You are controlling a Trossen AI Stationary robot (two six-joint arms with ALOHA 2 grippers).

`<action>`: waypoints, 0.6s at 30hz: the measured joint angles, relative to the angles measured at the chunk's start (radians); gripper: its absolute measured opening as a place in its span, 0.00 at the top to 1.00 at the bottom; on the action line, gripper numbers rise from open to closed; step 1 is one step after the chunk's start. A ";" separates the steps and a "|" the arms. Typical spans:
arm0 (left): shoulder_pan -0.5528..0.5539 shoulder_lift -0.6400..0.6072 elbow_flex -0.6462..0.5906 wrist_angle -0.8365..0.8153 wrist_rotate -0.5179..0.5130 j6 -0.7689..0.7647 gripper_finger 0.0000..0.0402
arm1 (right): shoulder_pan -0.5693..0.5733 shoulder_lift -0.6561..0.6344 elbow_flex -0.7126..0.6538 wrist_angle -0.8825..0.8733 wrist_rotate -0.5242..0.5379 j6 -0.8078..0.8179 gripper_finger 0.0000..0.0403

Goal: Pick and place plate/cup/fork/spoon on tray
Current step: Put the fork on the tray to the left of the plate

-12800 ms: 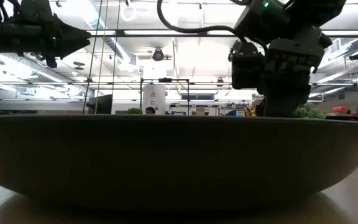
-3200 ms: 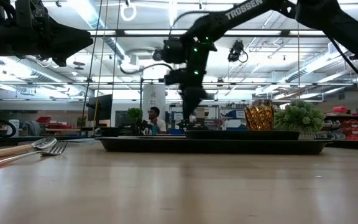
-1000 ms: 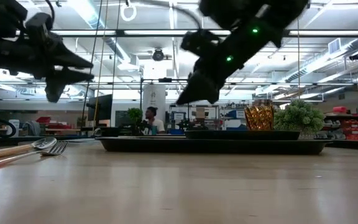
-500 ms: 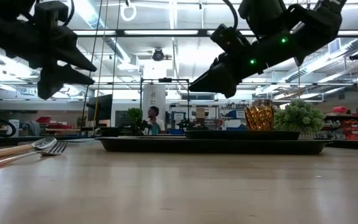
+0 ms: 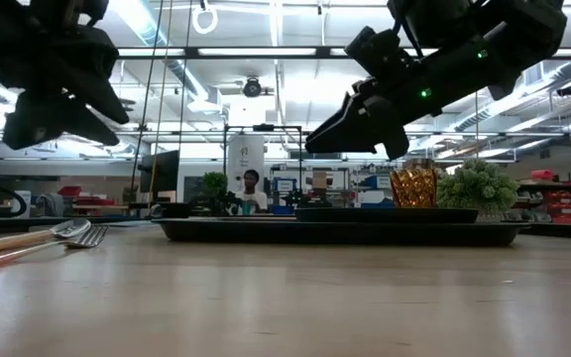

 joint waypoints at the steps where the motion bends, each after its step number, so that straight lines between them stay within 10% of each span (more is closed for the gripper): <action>1: -0.012 0.023 0.017 -0.019 -0.007 -0.030 0.65 | 0.003 -0.001 0.000 0.000 0.000 0.000 0.61; 18: -0.025 0.515 0.486 -0.700 0.204 -0.497 0.65 | 0.019 -0.006 0.000 -0.002 -0.008 0.001 0.61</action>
